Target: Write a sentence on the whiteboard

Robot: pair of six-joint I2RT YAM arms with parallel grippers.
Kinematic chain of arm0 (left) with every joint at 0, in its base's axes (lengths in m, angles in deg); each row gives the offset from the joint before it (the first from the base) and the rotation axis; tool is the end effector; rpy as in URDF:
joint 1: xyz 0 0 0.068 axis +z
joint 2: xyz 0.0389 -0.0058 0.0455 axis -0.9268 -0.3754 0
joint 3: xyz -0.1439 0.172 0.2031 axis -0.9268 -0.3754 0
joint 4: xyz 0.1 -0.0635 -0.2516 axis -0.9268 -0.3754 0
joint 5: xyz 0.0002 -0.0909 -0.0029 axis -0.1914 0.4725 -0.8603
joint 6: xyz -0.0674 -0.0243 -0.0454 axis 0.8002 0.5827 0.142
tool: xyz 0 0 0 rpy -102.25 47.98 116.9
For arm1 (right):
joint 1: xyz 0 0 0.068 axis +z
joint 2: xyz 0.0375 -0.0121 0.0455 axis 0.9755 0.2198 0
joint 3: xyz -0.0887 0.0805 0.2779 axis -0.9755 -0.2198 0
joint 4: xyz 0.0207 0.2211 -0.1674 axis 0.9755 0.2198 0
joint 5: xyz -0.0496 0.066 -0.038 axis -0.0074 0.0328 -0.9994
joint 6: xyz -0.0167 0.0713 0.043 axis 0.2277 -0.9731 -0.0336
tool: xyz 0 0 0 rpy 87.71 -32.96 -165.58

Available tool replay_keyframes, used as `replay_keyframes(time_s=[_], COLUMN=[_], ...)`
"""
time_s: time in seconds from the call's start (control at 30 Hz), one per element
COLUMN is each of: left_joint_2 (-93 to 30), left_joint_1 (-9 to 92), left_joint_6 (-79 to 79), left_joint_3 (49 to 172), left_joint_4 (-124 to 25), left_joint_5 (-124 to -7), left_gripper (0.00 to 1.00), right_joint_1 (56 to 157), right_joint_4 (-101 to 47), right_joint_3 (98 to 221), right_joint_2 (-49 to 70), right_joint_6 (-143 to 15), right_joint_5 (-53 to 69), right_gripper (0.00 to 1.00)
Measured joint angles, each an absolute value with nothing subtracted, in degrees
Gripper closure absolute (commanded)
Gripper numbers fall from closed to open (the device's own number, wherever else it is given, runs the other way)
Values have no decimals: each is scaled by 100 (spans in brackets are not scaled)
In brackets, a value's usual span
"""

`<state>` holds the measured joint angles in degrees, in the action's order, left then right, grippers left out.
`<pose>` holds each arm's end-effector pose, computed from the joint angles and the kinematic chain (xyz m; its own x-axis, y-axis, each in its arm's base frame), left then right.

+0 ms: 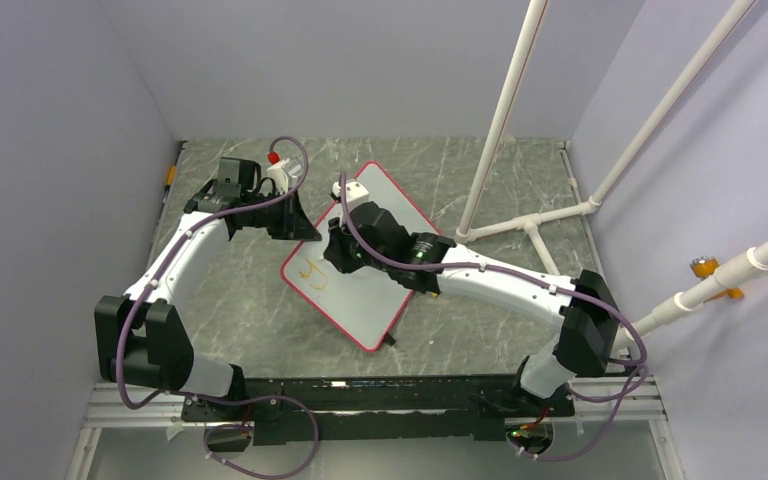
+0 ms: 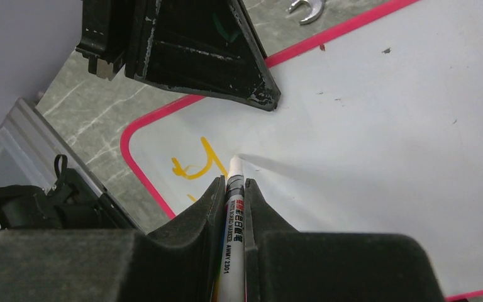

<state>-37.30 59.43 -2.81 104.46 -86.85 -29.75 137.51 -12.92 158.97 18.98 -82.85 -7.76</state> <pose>0.3127 -0.0993 0.2974 -0.8366 0.0128 -0.5476 0.4210 0.6546 -0.6279 0.2161 0.3560 0.3289 -0.5642 -0.1171 -0.8173 -0.6119 0.7239 0.3187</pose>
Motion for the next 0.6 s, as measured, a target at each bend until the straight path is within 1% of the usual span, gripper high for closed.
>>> replay_keyframes(time_s=[0.4,0.6], left_joint_2=[-3719,-3713], left_joint_1=[5935,5935], left_joint_6=[-279,-283], left_joint_3=[10443,10422], left_joint_4=[-8683,-8688], left_joint_5=[-2978,-3024], left_gripper=[100,100], right_joint_1=[13751,13751], right_joint_4=[-1362,-1535], right_joint_3=[15969,15764], right_joint_2=[1988,1971], right_joint_6=[-8271,-8293], right_joint_5=[-666,-642], right_gripper=[100,100])
